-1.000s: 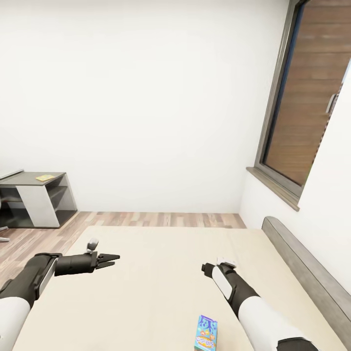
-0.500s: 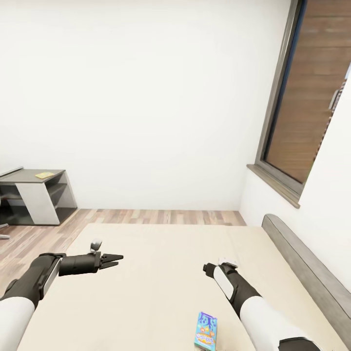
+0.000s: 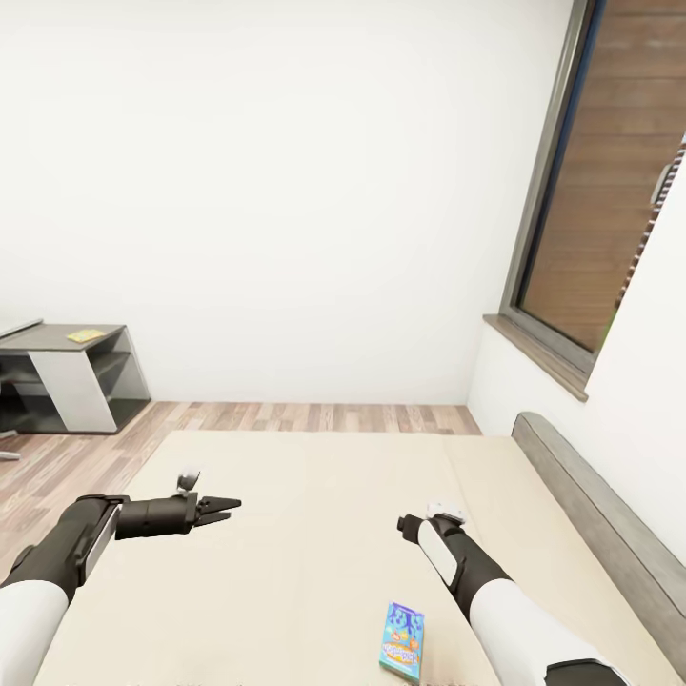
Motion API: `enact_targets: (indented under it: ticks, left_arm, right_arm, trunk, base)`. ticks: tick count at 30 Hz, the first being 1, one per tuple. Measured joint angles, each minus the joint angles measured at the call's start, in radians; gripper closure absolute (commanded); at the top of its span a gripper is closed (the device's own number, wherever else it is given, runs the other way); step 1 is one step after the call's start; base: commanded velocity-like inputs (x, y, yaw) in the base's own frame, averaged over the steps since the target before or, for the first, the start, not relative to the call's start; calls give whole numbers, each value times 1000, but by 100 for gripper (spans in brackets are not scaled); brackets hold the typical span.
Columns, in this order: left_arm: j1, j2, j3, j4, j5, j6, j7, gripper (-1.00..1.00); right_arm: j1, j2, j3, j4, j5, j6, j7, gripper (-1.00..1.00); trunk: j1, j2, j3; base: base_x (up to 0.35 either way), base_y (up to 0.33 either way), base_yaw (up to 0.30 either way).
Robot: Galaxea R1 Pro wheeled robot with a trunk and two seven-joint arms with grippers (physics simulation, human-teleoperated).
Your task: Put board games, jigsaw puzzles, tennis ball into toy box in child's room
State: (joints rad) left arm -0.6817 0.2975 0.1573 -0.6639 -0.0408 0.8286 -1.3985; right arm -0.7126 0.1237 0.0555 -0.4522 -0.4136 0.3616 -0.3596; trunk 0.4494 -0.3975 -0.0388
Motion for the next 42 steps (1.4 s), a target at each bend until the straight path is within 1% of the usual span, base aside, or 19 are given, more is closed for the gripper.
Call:
enact_targets:
  ticks: [6,11,42]
  left_arm:
    - [0,-3,0,0,0,0,34,-100]
    - [0,-1,-1,0,1,-4,44,-100]
    - [0,-1,2,0,2,-6,52,-100]
  right_arm:
    - [0,-1,0,0,2,0,34,-100]
    - [0,-2,0,0,3,0,55,-100]
    - [0,-2,0,0,2,1,62,-100]
  trunk:
    - [0,0,-10]
    - [0,0,-18]
    - [0,0,-69]
  base:
    - [0,0,0]
    - [0,0,0]
    - [0,0,0]
